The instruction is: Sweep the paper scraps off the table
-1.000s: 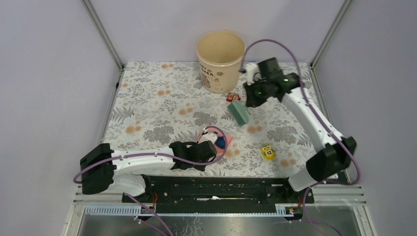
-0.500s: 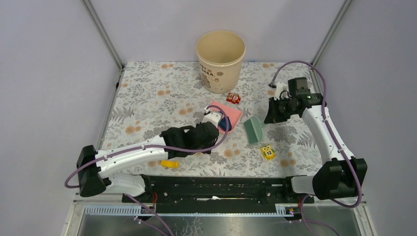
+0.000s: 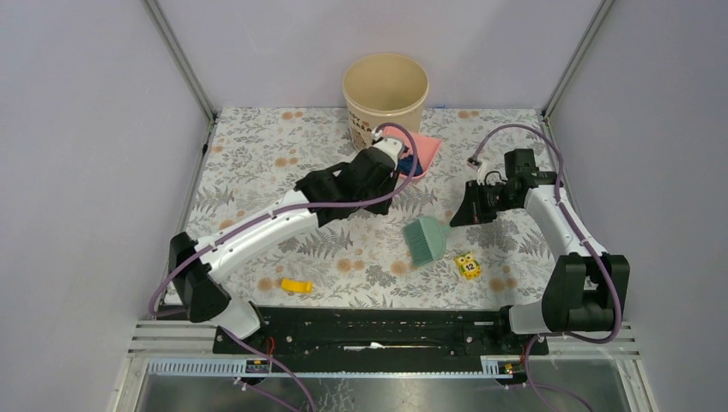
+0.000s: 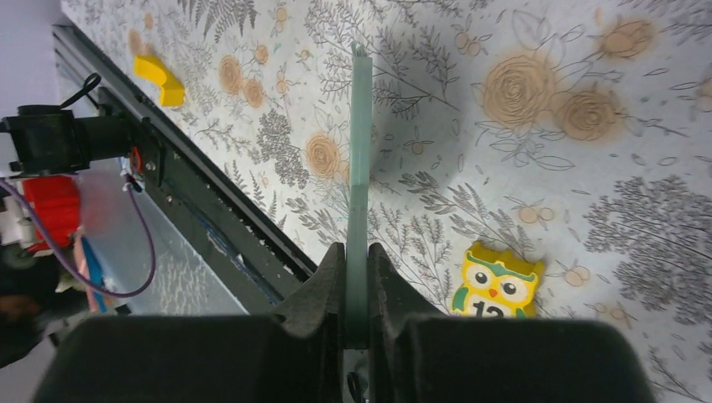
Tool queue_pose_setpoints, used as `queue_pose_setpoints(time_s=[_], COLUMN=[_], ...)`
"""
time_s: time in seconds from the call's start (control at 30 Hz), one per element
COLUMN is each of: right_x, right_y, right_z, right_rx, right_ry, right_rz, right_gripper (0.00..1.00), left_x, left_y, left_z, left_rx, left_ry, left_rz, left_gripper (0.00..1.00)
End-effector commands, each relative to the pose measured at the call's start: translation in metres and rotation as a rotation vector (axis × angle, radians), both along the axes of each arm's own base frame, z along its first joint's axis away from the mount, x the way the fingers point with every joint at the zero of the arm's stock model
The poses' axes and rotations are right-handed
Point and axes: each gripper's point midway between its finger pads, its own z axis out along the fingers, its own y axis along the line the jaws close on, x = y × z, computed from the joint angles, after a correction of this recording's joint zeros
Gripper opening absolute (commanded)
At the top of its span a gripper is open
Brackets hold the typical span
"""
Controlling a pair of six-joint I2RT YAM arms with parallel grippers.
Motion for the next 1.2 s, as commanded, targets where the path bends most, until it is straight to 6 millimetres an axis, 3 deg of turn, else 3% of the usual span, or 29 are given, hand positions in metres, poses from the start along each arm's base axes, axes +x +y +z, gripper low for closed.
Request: queue_pose_setpoints(time_s=[0.0, 0.2, 0.57, 0.87, 1.0, 1.17], right_x=[0.004, -0.003, -0.01, -0.009, -0.009, -0.009], right_y=[0.006, 0.007, 0.009, 0.008, 0.008, 0.008], right_z=[0.0, -0.013, -0.025, -0.025, -0.026, -0.026], right_rx=[0.089, 0.115, 0.138, 0.133, 0.133, 0.135], right_ry=[-0.016, 0.011, 0.06, 0.056, 0.06, 0.067], right_rz=[0.026, 0.039, 0.052, 0.05, 0.048, 0.046], right_gripper=[0.0, 0.0, 0.0, 0.0, 0.0, 0.0], left_x=[0.019, 0.048, 0.11, 0.157, 0.178, 0.185], left_y=[-0.034, -0.064, -0.092, -0.084, -0.065, -0.049], left_z=[0.044, 0.066, 0.113, 0.153, 0.176, 0.185], left_rx=[-0.098, -0.16, -0.395, -0.872, -1.192, -1.515], left_ry=[-0.066, -0.089, -0.095, 0.078, 0.225, 0.427], left_rz=[-0.069, -0.089, -0.094, -0.127, -0.184, -0.247], left_gripper=[0.0, 0.0, 0.0, 0.0, 0.0, 0.0])
